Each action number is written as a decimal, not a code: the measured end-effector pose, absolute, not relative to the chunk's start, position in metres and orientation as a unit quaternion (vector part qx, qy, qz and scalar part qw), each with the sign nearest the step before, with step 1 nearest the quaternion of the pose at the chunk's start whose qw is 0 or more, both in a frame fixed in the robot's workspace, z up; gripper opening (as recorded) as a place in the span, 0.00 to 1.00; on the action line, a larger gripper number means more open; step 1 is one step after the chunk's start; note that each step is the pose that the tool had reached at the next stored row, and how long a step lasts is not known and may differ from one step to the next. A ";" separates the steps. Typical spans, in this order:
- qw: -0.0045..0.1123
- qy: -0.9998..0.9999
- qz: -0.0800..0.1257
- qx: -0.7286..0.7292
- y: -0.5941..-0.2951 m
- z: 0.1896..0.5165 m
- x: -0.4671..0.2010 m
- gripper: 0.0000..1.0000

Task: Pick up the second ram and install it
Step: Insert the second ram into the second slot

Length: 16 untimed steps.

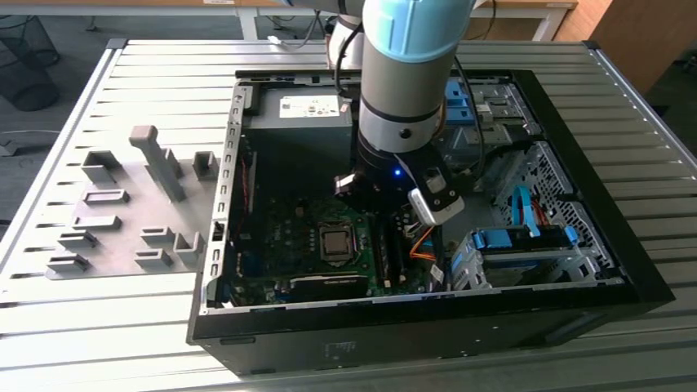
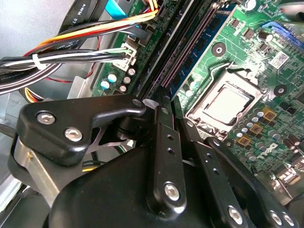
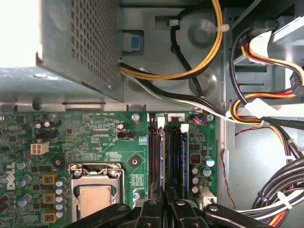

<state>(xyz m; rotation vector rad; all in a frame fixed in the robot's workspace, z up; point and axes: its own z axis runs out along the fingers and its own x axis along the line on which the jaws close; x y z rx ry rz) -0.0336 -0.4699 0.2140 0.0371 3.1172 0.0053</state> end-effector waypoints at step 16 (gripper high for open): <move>0.012 1.000 -0.002 0.012 -0.470 0.213 -0.034 0.14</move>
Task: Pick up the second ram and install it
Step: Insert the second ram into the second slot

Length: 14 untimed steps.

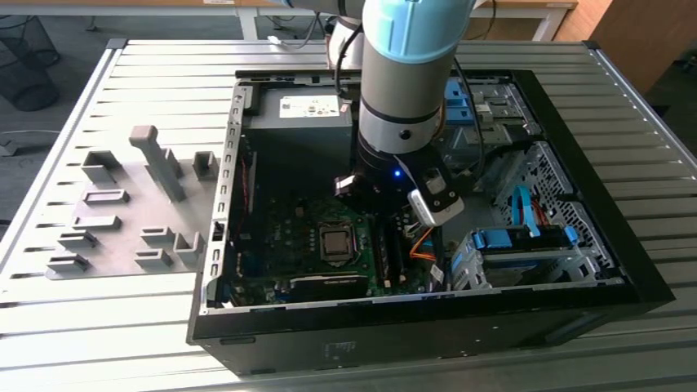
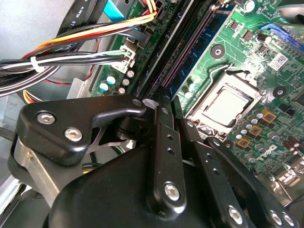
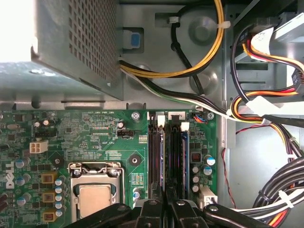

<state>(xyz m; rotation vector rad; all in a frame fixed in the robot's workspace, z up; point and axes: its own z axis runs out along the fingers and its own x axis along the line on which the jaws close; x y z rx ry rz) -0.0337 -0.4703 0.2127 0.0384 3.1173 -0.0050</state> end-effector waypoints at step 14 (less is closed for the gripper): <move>0.012 1.000 -0.002 0.012 -0.470 0.209 -0.034 0.14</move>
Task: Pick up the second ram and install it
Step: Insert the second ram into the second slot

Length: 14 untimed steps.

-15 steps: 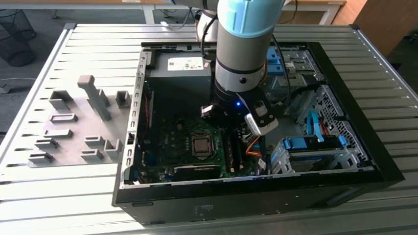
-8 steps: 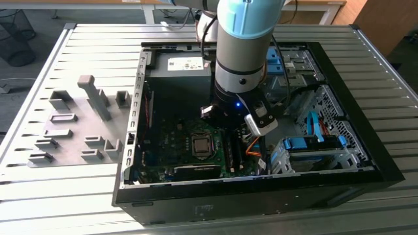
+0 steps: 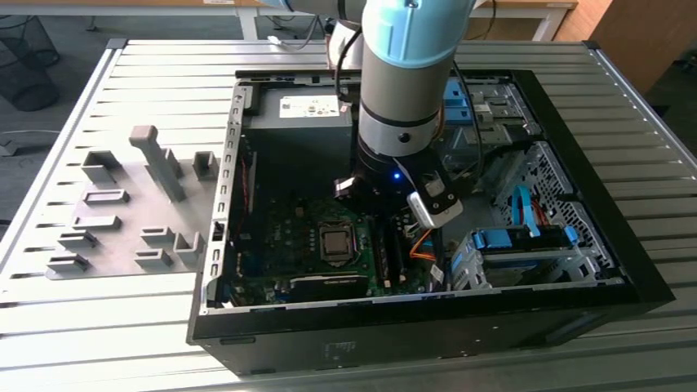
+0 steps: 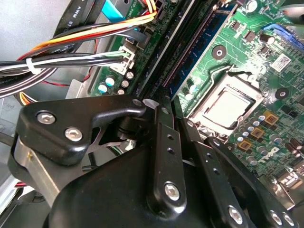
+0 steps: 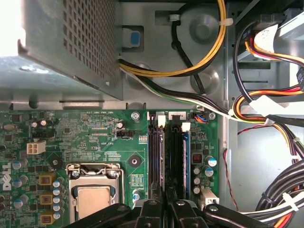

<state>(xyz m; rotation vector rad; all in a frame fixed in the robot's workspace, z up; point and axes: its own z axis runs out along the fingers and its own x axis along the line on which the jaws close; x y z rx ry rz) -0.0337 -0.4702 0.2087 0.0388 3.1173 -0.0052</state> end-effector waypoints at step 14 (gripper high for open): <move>0.012 1.000 -0.002 0.012 -0.470 0.224 -0.034 0.22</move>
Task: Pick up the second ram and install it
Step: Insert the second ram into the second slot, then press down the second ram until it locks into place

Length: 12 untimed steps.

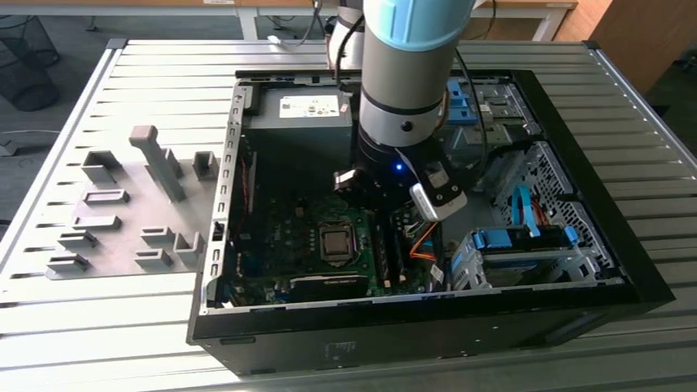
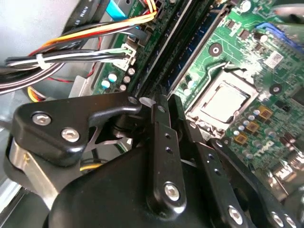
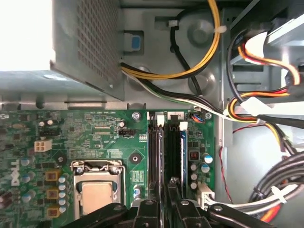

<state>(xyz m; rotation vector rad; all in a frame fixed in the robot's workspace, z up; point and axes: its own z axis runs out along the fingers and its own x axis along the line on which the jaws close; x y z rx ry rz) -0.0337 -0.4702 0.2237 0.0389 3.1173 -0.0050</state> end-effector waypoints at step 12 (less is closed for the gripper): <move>0.012 1.000 -0.002 0.012 -0.470 0.228 -0.034 0.11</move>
